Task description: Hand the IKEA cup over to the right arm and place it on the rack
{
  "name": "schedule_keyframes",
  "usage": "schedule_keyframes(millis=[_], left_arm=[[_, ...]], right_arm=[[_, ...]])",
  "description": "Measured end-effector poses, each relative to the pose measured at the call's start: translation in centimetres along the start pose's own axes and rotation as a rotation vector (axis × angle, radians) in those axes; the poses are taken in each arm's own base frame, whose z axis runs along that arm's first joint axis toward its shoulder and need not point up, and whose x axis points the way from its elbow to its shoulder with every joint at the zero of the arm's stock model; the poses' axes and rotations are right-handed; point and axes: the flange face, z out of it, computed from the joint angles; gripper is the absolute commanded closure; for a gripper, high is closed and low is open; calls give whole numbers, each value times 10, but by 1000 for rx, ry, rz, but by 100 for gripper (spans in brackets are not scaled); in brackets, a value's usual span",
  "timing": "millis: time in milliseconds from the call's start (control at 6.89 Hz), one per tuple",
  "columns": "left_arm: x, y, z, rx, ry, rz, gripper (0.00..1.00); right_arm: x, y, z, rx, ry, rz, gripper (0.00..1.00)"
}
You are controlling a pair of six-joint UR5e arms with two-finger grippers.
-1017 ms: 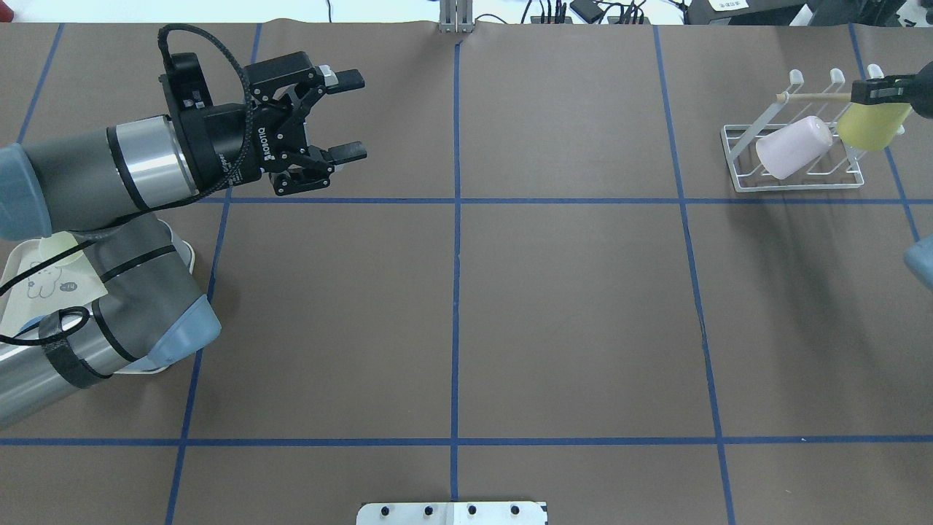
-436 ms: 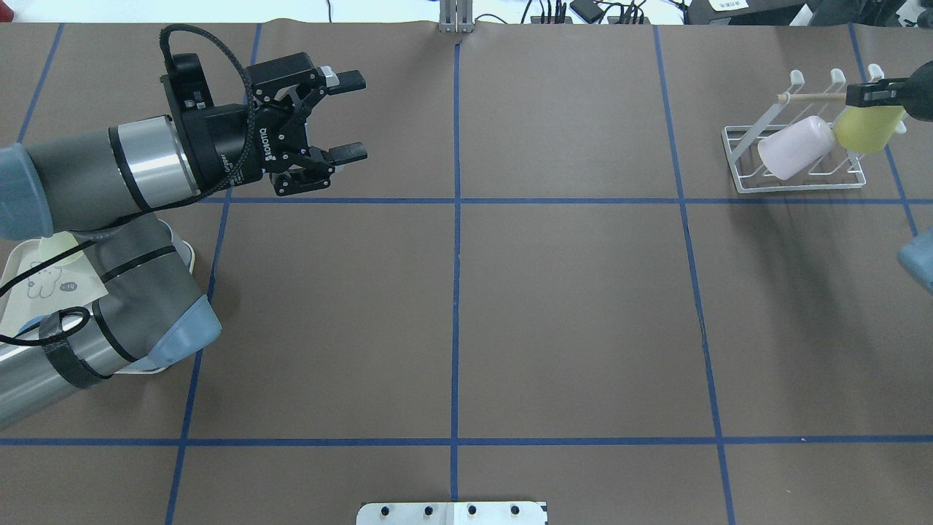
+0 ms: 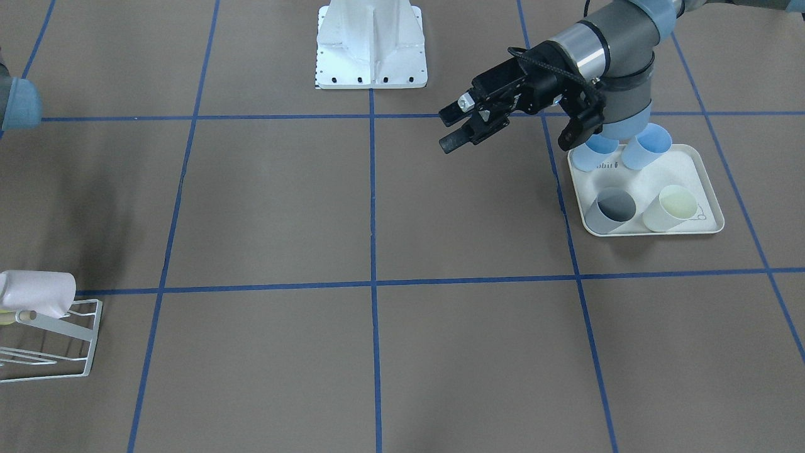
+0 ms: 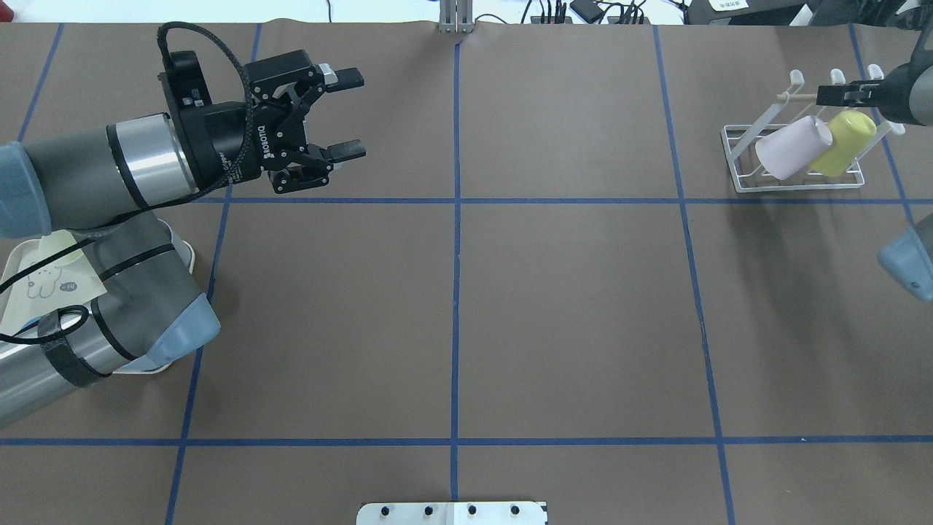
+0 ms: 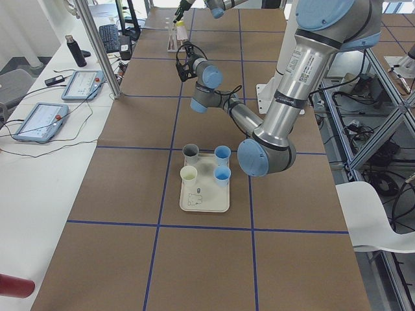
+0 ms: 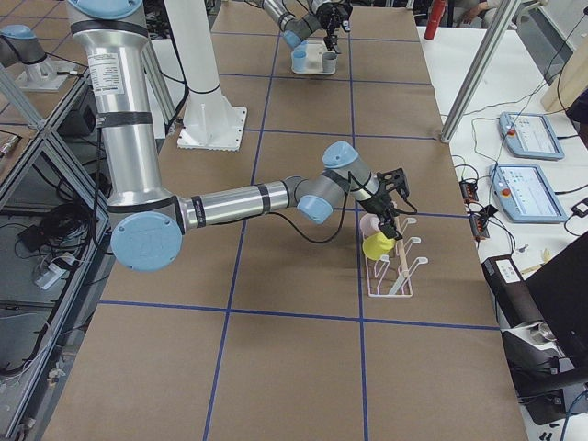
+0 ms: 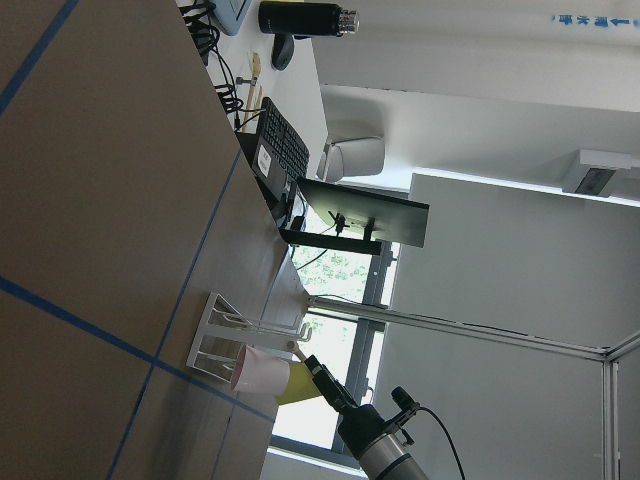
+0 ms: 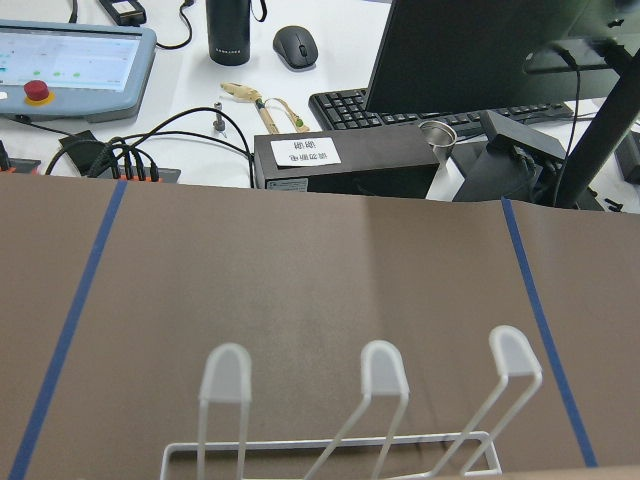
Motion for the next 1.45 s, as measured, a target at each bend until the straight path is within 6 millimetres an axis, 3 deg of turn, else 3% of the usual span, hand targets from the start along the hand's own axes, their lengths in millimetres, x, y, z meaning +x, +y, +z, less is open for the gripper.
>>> schedule_keyframes(millis=[290,436,726,1162,1307,1452], left_arm=[[-23,-12,-29,23,-55,119,0],[-33,-25,-54,35,-98,213,0],[-52,-70,-131,44,-238,501,0],[-70,-150,-271,94,-581,1001,0],[-77,-169,-309,101,-716,1092,0],[-86,-184,-326,92,-841,1092,0]], right_arm=[[-14,-5,-13,24,-60,17,0],[-25,-9,-28,36,-108,19,0],[-55,-8,-58,24,-206,86,0],[-110,32,-90,-39,-324,164,0],[-128,46,-101,-65,-359,178,0],[-143,59,-106,-85,-381,190,0]])
